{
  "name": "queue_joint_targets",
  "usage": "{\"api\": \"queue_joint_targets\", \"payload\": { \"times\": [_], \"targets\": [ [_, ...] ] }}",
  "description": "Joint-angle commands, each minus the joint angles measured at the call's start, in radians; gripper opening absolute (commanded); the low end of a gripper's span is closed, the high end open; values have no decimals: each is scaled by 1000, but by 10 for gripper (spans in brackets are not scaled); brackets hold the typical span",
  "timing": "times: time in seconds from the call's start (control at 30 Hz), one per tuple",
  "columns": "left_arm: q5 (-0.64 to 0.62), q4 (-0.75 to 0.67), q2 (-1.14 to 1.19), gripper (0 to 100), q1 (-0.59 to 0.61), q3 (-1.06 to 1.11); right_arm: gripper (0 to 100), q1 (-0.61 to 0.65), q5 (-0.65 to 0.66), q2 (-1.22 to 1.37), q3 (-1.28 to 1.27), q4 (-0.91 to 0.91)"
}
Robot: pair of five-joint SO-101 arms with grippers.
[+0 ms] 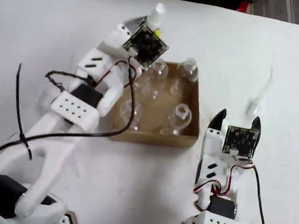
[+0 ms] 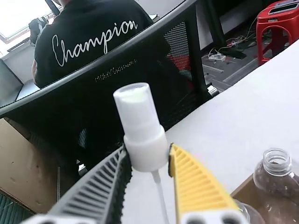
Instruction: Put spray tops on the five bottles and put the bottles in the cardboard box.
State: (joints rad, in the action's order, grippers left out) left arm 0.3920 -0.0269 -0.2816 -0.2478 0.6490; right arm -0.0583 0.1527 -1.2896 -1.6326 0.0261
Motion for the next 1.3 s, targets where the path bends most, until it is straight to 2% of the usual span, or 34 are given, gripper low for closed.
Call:
{"api": "queue_joint_targets", "payload": {
  "times": [0.0, 0.1, 0.23, 0.33, 1.27],
  "targets": [
    [-3, -89, -5, 24, 10, 29, 261, 5, -3, 1, 8, -28],
    [-21, -115, -5, 26, 12, 60, 261, 5, -3, 1, 8, -28],
    [-170, -120, -5, 28, 21, 75, 261, 5, -3, 1, 8, -28],
    [-222, -120, -5, 28, 28, 77, 261, 5, -3, 1, 8, -28],
    [-227, -126, -5, 37, 44, 189, 261, 7, -3, 1, 6, -28]
  ]
}}
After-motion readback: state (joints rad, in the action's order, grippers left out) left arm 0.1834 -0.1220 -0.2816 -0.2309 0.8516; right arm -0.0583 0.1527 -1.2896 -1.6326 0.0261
